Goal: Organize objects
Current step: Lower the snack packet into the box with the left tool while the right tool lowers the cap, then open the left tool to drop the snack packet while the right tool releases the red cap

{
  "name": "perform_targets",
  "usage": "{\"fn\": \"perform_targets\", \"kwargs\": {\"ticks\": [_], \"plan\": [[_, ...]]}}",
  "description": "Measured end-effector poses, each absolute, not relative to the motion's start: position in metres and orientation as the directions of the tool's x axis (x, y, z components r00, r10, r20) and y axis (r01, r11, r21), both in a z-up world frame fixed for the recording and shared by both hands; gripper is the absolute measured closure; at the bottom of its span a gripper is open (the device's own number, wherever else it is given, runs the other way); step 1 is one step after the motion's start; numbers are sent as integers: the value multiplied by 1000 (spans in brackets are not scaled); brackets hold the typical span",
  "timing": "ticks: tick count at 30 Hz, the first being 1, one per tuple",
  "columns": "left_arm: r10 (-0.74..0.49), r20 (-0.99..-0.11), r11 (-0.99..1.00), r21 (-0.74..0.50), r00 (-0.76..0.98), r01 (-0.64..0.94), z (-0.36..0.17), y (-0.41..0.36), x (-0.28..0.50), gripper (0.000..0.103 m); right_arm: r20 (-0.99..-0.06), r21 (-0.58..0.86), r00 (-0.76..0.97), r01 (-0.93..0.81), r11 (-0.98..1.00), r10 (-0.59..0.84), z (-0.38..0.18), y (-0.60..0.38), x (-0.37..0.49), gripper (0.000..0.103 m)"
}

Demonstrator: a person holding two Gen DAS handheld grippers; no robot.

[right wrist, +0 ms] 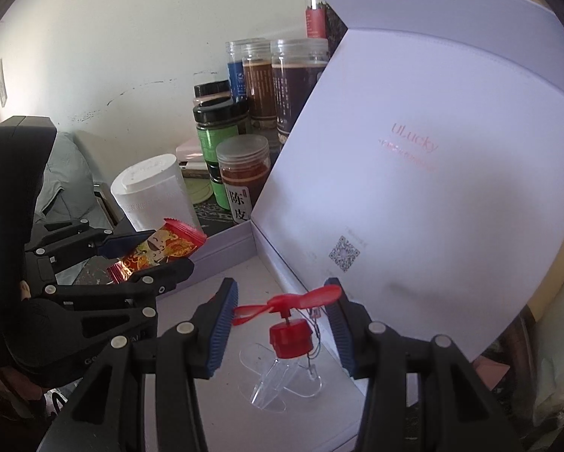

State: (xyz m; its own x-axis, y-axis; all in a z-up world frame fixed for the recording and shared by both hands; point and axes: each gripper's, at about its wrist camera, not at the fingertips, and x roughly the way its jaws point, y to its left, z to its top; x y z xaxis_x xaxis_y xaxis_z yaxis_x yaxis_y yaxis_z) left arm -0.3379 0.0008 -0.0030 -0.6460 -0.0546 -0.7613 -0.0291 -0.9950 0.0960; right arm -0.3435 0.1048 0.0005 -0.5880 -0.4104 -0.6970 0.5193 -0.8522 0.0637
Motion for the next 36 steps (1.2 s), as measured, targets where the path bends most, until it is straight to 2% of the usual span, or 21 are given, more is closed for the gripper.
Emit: {"fn": "perform_targets", "kwargs": {"ticks": [18, 36], "plan": [[-29, -852, -996, 67, -523, -55, -43, 2, -352, 65, -764, 77, -511, 535, -842, -394, -23, 93, -358, 55], [-22, -858, -997, 59, -513, -57, -47, 9, -351, 63, -803, 93, -470, 509, -856, -366, -35, 93, -365, 55]]}}
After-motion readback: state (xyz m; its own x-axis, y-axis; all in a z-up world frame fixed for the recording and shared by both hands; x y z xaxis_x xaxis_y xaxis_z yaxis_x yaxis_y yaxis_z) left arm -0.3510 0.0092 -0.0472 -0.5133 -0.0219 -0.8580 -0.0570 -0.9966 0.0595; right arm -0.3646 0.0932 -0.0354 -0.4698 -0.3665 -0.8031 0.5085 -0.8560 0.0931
